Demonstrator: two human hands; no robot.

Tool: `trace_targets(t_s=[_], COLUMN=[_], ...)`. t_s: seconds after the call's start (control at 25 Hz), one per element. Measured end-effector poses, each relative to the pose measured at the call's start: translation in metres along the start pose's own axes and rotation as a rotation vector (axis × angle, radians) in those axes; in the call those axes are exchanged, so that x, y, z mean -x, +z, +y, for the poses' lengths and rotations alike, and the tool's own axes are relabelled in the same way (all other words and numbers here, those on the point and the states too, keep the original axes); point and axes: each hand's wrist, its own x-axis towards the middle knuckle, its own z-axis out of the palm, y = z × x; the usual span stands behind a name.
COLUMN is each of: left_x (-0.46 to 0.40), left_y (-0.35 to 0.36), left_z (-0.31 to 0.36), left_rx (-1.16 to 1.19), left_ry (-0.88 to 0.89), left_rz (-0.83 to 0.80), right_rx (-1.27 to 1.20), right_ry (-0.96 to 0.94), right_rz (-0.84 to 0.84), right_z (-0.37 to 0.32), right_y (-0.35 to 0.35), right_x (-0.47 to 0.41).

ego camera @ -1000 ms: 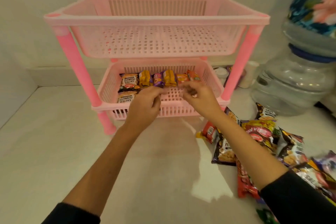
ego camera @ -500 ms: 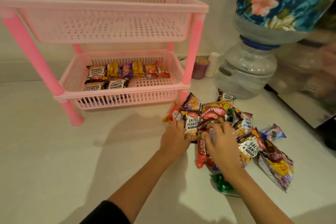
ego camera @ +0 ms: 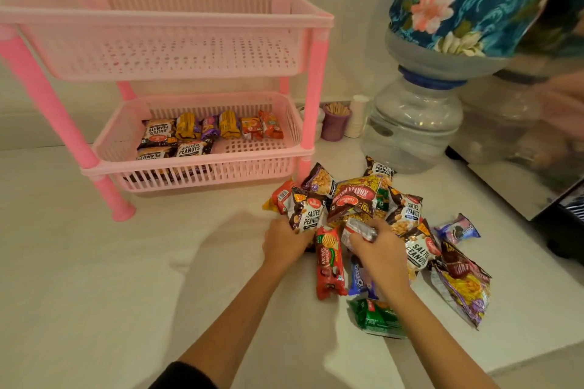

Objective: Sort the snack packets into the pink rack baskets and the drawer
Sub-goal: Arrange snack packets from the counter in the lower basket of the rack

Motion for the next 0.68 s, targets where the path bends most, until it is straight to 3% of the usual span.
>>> trace_targets(t_s=[0.2,0.4,0.52,0.68], left_x=[0.013,0.015,0.010,-0.019], left_y=[-0.054,-0.110,-0.137,-0.172], left_z=[0.003,0.009,0.019,0.033], left_rx=[0.327,0.438,0.490,0.362], left_ry=[0.013,0.033,0.041,0.004], left_rz=[-0.104,-0.232,-0.216,-0.016], right_rx=[-0.400,-0.704,-0.707,-0.717], right_ry=[0.073,0.151,0.081,0.019], right_rz=[-0.084,-0.404,-0.504,-0.495], right_z=[-0.015,-0.061,-0.098,-0.156], right_y=[-0.006,0.011,0.031,0.057], right_x=[-0.006,-0.018,-0.025,-0.053])
